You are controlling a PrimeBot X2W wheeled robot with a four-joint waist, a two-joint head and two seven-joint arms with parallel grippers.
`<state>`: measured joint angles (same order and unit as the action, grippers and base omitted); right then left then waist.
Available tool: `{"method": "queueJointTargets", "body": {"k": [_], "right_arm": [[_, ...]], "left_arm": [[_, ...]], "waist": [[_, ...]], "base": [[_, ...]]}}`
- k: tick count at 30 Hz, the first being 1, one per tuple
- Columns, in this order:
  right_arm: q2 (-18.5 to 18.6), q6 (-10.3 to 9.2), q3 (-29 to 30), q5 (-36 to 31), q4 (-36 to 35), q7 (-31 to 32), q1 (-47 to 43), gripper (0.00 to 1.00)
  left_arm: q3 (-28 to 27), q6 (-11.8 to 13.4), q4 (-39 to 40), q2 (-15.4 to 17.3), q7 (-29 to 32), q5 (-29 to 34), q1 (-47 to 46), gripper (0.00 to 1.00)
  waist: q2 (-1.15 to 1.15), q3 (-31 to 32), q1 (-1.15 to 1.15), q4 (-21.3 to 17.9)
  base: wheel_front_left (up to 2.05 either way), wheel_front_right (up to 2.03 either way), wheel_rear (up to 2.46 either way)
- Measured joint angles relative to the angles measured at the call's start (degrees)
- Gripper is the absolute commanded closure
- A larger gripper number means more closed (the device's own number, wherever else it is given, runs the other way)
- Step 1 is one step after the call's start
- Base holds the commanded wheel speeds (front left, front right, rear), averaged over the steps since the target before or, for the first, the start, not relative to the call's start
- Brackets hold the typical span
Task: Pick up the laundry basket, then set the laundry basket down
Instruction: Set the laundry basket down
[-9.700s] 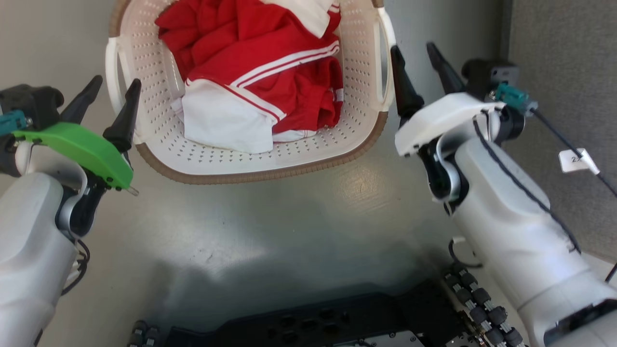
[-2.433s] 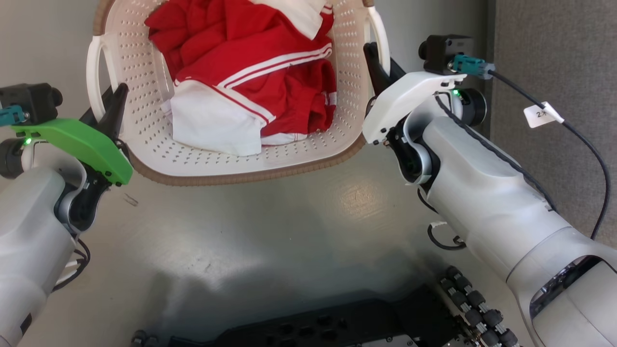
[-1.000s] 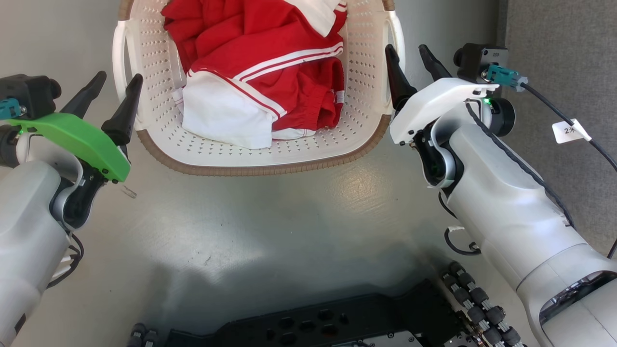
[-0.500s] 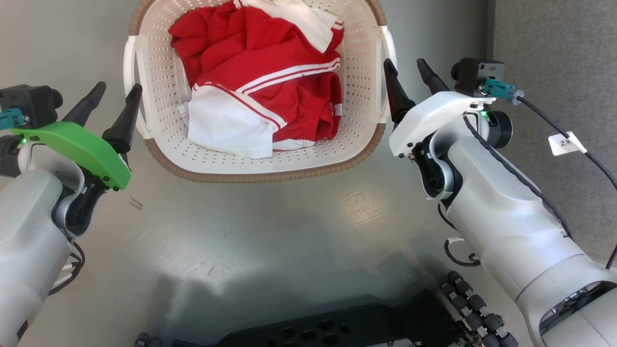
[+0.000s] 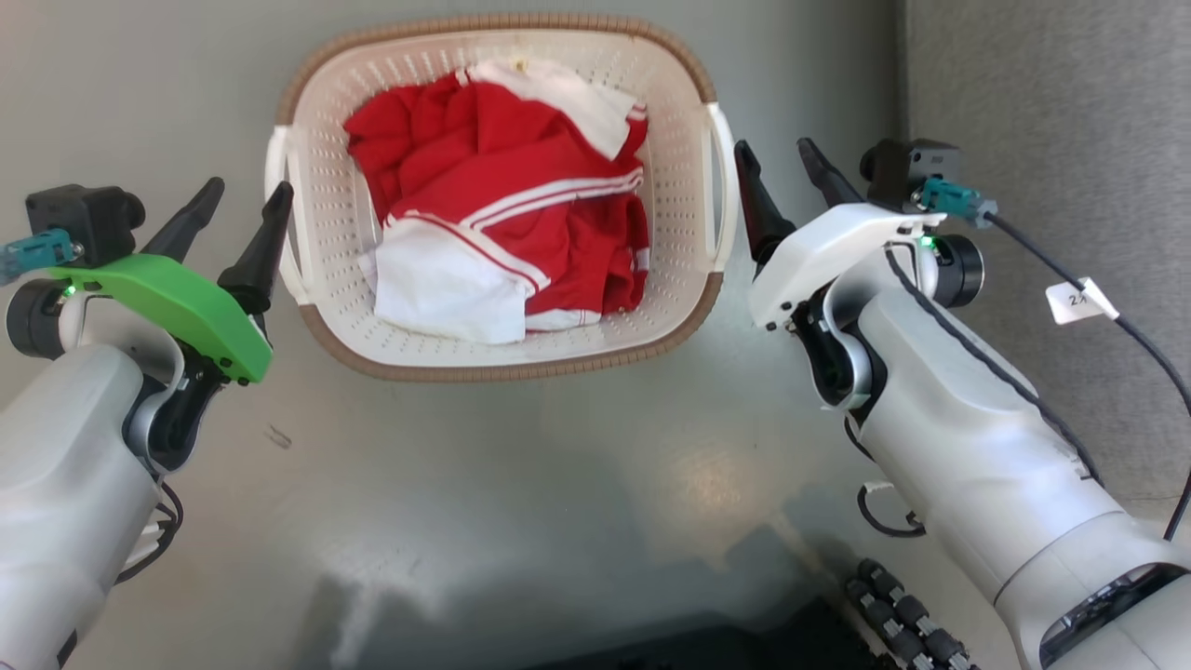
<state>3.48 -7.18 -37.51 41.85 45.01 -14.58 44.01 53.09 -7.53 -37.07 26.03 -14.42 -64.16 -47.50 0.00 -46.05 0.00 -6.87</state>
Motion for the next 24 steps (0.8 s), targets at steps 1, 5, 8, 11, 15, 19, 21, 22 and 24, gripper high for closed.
{"method": "queueJointTargets", "body": {"k": [1,5,8,11,15,19,21,22,24], "right_arm": [[0.01,0.00,-0.04,-0.15,-0.12,0.00,-0.17,0.00],[0.02,0.00,-0.34,-0.67,-0.63,0.00,-0.88,0.00],[0.01,0.00,-0.63,-1.44,-1.36,0.00,-1.21,0.00],[-0.01,0.00,-0.60,-2.42,-1.75,0.00,-1.21,0.00],[0.01,0.00,-0.37,-3.83,-1.91,0.00,-1.40,0.00],[0.01,0.00,0.10,-5.06,-2.04,0.00,-2.95,0.00],[0.02,0.00,0.42,-5.77,-2.31,0.00,-3.83,0.00],[0.02,0.00,0.58,-6.24,-2.66,0.00,-4.21,0.00],[0.01,0.00,0.80,-6.84,-3.33,0.00,-4.82,0.00]], "left_arm": [[-0.11,0.00,-0.01,-0.09,0.00,0.26,0.08,0.00],[-0.80,0.00,-0.09,-0.77,0.00,1.04,1.03,0.00],[-1.34,0.00,0.05,-1.48,0.00,1.45,1.85,0.00],[-1.91,0.00,0.57,-1.74,0.00,1.72,1.90,0.00],[-4.12,0.00,0.80,-2.08,0.00,2.89,1.97,0.00],[-5.86,0.00,1.18,-2.54,0.00,4.72,2.46,0.00],[-6.58,0.00,1.75,-3.22,0.00,5.25,3.60,0.00],[-6.91,0.00,2.12,-3.53,0.00,5.44,4.20,0.00],[-8.35,0.00,2.67,-4.07,0.00,5.42,5.41,0.00]], "waist": [[0.00,0.61,0.00,-0.02],[0.00,3.22,0.00,-0.08],[0.00,5.36,0.00,-0.12],[0.00,6.87,0.00,-0.13],[0.00,9.98,0.00,-0.14],[0.00,13.16,0.00,-0.07],[0.00,14.77,0.00,-0.01],[0.00,15.58,0.00,0.02],[0.00,17.21,0.00,0.12]], "base": [[0.00,0.00,0.00],[0.00,0.00,0.00],[0.00,0.00,0.00],[0.00,0.00,0.00],[0.00,0.00,0.00],[0.00,0.00,0.00],[0.00,0.00,0.00],[0.00,0.00,0.00],[0.00,0.00,0.00]]}}
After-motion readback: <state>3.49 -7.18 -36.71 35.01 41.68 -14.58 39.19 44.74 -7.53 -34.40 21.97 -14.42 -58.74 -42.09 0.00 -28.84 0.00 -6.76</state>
